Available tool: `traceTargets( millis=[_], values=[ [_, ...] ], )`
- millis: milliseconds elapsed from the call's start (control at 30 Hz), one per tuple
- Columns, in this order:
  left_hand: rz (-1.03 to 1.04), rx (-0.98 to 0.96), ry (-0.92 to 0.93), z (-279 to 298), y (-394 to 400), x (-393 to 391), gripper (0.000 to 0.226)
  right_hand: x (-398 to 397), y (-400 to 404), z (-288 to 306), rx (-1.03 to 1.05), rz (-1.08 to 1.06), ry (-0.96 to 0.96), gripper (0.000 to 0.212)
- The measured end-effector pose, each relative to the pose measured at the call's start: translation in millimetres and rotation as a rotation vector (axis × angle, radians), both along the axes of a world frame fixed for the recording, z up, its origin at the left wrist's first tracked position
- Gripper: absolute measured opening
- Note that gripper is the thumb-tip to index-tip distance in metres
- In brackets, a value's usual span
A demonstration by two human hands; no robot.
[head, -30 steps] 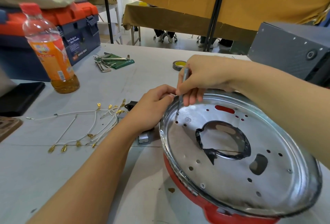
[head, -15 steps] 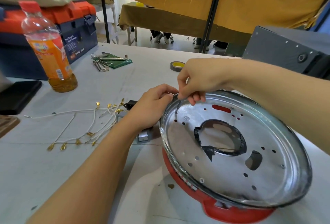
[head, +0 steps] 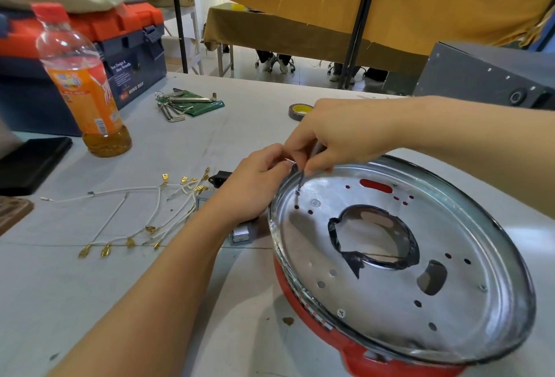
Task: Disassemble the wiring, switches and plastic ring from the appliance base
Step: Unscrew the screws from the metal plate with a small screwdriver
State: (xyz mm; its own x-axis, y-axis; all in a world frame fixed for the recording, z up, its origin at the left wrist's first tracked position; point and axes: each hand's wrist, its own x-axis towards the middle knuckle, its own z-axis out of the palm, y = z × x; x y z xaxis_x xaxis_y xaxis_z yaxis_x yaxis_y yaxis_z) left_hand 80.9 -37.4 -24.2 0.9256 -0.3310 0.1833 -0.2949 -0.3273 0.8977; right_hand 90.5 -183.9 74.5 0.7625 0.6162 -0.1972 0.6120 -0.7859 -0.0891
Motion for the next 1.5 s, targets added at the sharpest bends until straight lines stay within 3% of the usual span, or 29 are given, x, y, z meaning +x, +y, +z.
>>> traceTargets(
  millis=[100, 267, 400, 600, 867, 1033, 1100, 1200, 1333, 1500],
  values=[
    [0.0, -0.012, -0.007, -1.1, -0.4, 0.5, 0.023, -4.1, -1.2, -2.0, 0.025, -0.094, 0.045, 0.015],
    [0.013, -0.005, 0.003, -1.0, -0.8, -0.2, 0.02, -3.6, 4.5, -9.4, 0.112, -0.364, 0.035, 0.04],
    [0.016, -0.006, 0.009, 1.0, -1.4, -2.0, 0.023, -4.1, 5.9, -10.4, 0.183, -0.448, 0.126, 0.032],
    [0.022, 0.01, 0.003, 0.2, -0.7, -1.5, 0.025, -4.0, 1.1, -12.7, 0.245, -0.393, 0.101, 0.025],
    [0.011, 0.004, -0.009, 0.7, -0.8, -1.2, 0.024, -4.4, -11.4, -5.6, 0.143, -0.119, 0.023, 0.01],
    [0.007, -0.014, 0.002, 0.2, 0.0, -1.4, 0.023, -2.4, -4.5, -3.2, 0.044, -0.05, 0.0, 0.022],
    [0.005, -0.016, 0.007, 0.5, 0.1, -1.5, 0.022, -2.3, -2.7, -4.0, 0.031, -0.046, -0.013, 0.023],
    [0.009, -0.006, 0.001, 0.7, -0.7, -1.7, 0.023, -3.1, -2.7, -7.0, 0.061, -0.082, -0.043, 0.007],
    [0.014, -0.001, 0.015, 0.6, -0.2, -2.6, 0.021, -1.2, -3.0, -10.3, 0.093, -0.212, 0.013, 0.028],
    [0.023, 0.008, 0.016, 1.5, -0.6, -3.0, 0.021, 4.5, 0.8, -8.4, 0.146, -0.26, 0.084, 0.024]
  ],
)
